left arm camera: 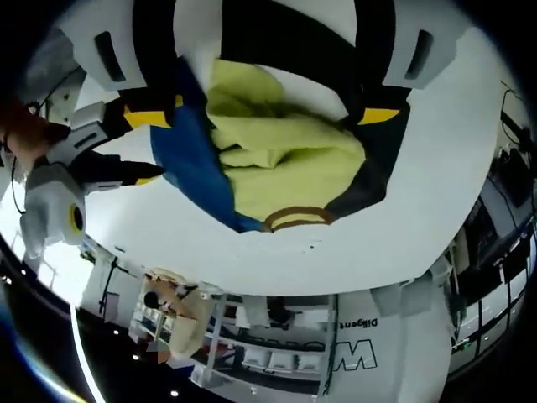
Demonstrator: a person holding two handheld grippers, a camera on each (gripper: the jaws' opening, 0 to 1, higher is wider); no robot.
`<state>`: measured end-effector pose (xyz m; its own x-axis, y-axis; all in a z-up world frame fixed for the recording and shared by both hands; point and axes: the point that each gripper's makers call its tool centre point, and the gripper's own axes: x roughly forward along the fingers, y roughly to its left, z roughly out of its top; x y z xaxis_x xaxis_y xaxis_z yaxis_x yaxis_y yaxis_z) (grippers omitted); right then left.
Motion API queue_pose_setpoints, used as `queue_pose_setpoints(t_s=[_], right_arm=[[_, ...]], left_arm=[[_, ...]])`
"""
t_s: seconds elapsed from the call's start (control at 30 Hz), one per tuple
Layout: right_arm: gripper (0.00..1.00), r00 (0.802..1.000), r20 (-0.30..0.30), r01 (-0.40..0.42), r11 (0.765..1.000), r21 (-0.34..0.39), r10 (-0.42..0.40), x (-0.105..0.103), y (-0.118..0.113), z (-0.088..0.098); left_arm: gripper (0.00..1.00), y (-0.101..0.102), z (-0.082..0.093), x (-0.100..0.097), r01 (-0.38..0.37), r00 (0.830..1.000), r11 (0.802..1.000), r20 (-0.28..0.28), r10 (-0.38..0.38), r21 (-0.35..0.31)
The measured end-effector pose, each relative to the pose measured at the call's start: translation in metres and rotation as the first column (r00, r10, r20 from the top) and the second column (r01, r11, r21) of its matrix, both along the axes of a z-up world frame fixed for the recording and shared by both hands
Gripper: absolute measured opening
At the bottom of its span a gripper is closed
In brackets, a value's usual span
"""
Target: Fold the garment on the visible template until the final outline fits inside the template.
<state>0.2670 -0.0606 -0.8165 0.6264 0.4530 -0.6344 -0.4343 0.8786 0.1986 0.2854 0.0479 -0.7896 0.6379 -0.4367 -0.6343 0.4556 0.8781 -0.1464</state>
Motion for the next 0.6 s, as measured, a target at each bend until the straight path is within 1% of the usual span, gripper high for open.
queue_pose_setpoints(t_s=[0.13,0.17,0.3,0.33,0.4,0.53,0.6], right_arm=[[0.76,1.000,-0.004,0.001,1.000,-0.010,-0.001,-0.005,-0.002,-0.003],[0.74,1.000,-0.009,0.000,1.000,-0.017,0.000,-0.007,-0.002,-0.005],[0.67,1.000,-0.009,-0.002,0.999,-0.045,0.002,-0.014,-0.003,-0.011],[0.66,1.000,-0.008,-0.008,0.998,-0.062,0.007,-0.018,-0.003,-0.014],[0.62,1.000,-0.024,-0.007,0.997,-0.078,0.005,-0.020,-0.004,-0.017],[0.58,0.999,-0.035,-0.002,0.996,-0.087,-0.001,-0.023,-0.004,-0.022],[0.54,1.000,-0.020,-0.008,0.991,-0.134,0.005,-0.024,-0.007,-0.024]], left_arm=[[0.77,-0.002,-0.008,-0.003,-0.008,1.000,1.000,-0.013,0.008,0.007],[0.76,-0.005,-0.010,-0.005,-0.008,1.000,1.000,-0.024,0.008,0.005],[0.71,-0.013,-0.016,-0.009,-0.004,0.999,1.000,-0.036,0.003,-0.009],[0.70,-0.015,-0.020,-0.010,-0.006,0.999,1.000,-0.048,0.005,-0.010],[0.68,-0.021,-0.027,-0.011,0.003,0.998,1.000,-0.055,-0.003,-0.009],[0.62,-0.029,-0.037,-0.012,0.013,0.998,1.000,-0.063,-0.013,-0.002],[0.61,-0.033,-0.040,-0.012,0.008,0.998,1.000,-0.063,-0.008,-0.006]])
